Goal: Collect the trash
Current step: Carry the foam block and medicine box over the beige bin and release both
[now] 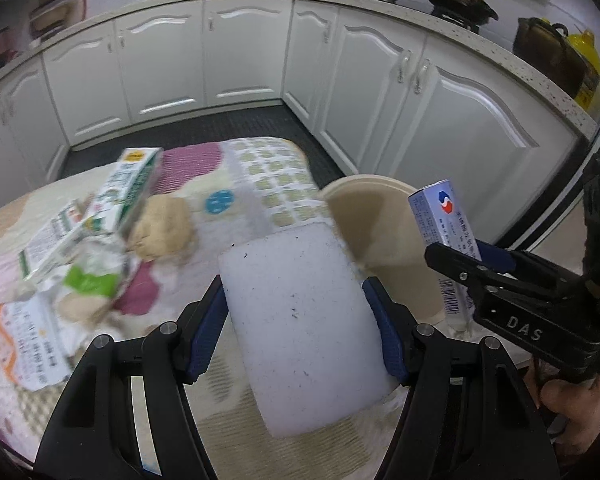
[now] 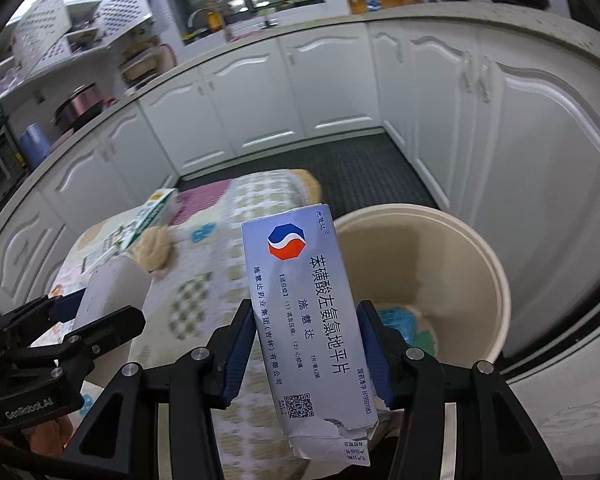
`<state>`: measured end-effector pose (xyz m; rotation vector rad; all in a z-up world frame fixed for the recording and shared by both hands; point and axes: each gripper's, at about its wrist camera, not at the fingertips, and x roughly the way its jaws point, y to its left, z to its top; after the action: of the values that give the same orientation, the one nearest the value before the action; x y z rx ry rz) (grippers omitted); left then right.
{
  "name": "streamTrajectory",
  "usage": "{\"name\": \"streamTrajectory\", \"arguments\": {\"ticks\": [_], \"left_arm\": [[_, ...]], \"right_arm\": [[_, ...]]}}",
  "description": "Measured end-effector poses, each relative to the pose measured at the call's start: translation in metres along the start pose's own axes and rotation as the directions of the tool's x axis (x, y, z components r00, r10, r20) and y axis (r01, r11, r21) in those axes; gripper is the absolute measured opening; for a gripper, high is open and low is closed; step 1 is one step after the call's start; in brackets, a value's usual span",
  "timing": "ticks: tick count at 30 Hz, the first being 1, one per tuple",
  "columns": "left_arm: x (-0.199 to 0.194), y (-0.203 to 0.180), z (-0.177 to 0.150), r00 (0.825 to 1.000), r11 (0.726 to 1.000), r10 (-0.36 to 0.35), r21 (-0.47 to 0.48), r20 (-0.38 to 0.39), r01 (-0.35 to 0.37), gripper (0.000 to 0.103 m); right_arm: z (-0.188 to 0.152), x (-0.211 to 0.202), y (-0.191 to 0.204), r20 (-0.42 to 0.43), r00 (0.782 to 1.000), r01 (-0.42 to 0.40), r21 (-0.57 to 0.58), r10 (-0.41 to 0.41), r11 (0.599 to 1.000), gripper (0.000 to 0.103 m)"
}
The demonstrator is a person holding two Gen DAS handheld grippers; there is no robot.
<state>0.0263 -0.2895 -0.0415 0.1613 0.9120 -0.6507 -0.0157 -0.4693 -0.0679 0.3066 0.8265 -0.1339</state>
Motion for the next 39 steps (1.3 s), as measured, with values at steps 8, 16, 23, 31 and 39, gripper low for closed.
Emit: {"name": "streamTrajectory", "arguments": {"ticks": [8,16,23,31,39], "left_arm": [[0.036,-0.033,0.018,0.999,0.998,-0.042,0.037,-0.035,0.043,0.066],[0.061,-0.054,0.031,0.998,0.996,-0.041,0.074,-0.039,0.043,0.067],[0.077,-0.063,0.037,0.999,0.995,-0.037,0.089,-0.036,0.04,0.069],[0.088,-0.06,0.039,0.997,0.996,-0.067,0.057,-0.041,0.07,0.071],[0.086,-0.056,0.039,0.994,0.995,-0.096,0.029,-0.046,0.098,0.074]], "right_arm": [[0.003,0.015,-0.043,-0.024,0.998,0.06,0.087,-0.058,0.994,0.05],[0.005,0.03,-0.072,-0.051,0.995,0.092,0.146,-0.085,0.985,0.05],[0.006,0.04,-0.088,-0.063,0.993,0.108,0.187,-0.098,0.976,0.05],[0.008,0.049,-0.096,-0.08,0.989,0.14,0.216,-0.126,0.966,0.057],[0.001,0.043,-0.093,-0.09,0.989,0.133,0.221,-0.116,0.966,0.062]]}}
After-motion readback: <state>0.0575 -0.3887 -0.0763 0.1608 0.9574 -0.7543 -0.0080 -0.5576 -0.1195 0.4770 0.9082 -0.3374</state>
